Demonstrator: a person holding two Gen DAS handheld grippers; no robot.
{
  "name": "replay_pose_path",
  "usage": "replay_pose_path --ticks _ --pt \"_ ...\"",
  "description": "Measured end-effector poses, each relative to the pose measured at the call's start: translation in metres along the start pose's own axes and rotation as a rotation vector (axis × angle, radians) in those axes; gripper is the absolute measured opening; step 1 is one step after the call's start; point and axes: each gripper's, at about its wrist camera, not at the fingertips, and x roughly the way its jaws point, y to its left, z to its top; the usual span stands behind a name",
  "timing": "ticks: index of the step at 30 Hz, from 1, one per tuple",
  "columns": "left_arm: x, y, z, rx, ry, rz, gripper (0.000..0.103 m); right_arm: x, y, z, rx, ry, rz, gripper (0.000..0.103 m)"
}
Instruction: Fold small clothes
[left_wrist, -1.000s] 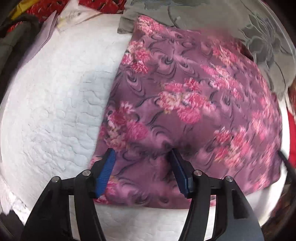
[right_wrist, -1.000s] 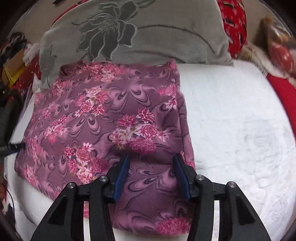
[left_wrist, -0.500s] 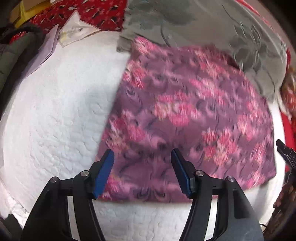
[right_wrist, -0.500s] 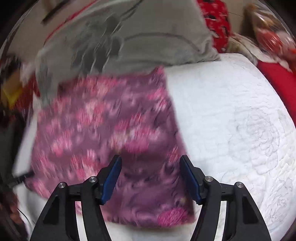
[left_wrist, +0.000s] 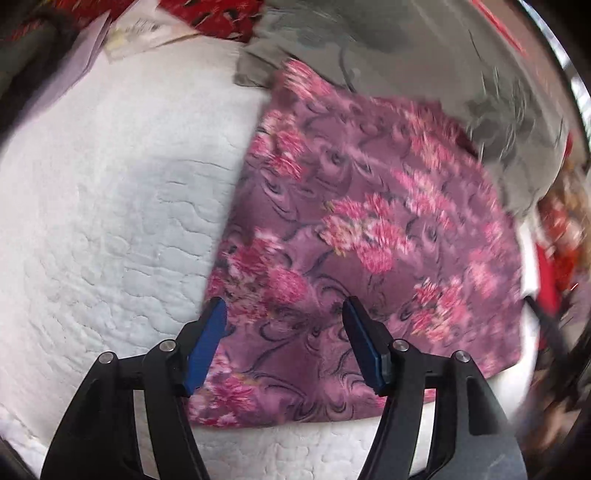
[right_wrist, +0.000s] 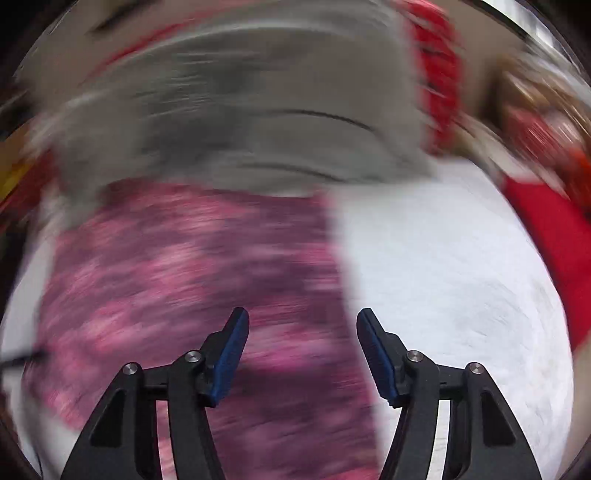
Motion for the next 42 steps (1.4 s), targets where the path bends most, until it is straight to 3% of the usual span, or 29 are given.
replay_pose_path --ticks 5,8,13,19,20,22,23,24,27,32,37,38,40,42 --pt "-0.019 0.036 0.013 -0.092 -0.018 -0.028 0.064 0.0 0.132 -0.035 -0.362 0.091 0.237 0.062" --pt "-0.017 0.064 0.03 -0.118 0.0 -0.033 0.064 -0.003 0.199 -0.06 -0.549 0.1 0.293 0.062" --pt "-0.014 0.094 0.042 -0.162 0.026 -0.054 0.064 0.007 0.279 -0.09 -0.815 0.024 0.19 0.062" --pt "-0.01 0.108 0.049 -0.173 0.067 -0.08 0.064 0.025 0.337 -0.096 -0.953 -0.17 -0.037 0.06" --pt "-0.009 0.111 0.053 -0.182 0.075 -0.096 0.064 0.03 0.341 -0.093 -0.954 -0.183 -0.059 0.06" --pt "-0.008 0.114 0.058 -0.201 0.083 -0.137 0.064 0.035 0.344 -0.09 -0.965 -0.201 -0.089 0.042" --pt "-0.006 0.113 0.064 -0.212 0.094 -0.177 0.064 0.041 0.346 -0.088 -0.968 -0.194 -0.101 0.012" --pt "-0.005 0.112 0.067 -0.216 0.101 -0.202 0.064 0.044 0.342 -0.083 -0.956 -0.19 -0.1 0.008" --pt "0.004 0.094 0.083 -0.195 0.122 -0.263 0.064 0.027 0.323 -0.075 -0.883 -0.262 -0.083 0.007" --pt "0.028 0.044 0.105 -0.119 0.174 -0.296 0.064 0.001 0.304 -0.064 -0.836 -0.338 -0.06 0.006" --pt "0.039 0.013 0.112 -0.073 0.166 -0.196 0.063 -0.003 0.298 -0.063 -0.829 -0.346 -0.029 0.006" --pt "0.038 0.008 0.112 -0.064 0.163 -0.183 0.057 -0.003 0.297 -0.063 -0.827 -0.345 -0.022 0.006" --pt "0.037 -0.002 0.112 -0.034 0.155 -0.151 0.02 -0.006 0.296 -0.064 -0.81 -0.347 -0.009 0.006" --pt "0.031 -0.01 0.112 -0.002 0.134 -0.099 0.008 -0.008 0.291 -0.062 -0.788 -0.35 0.005 0.006"
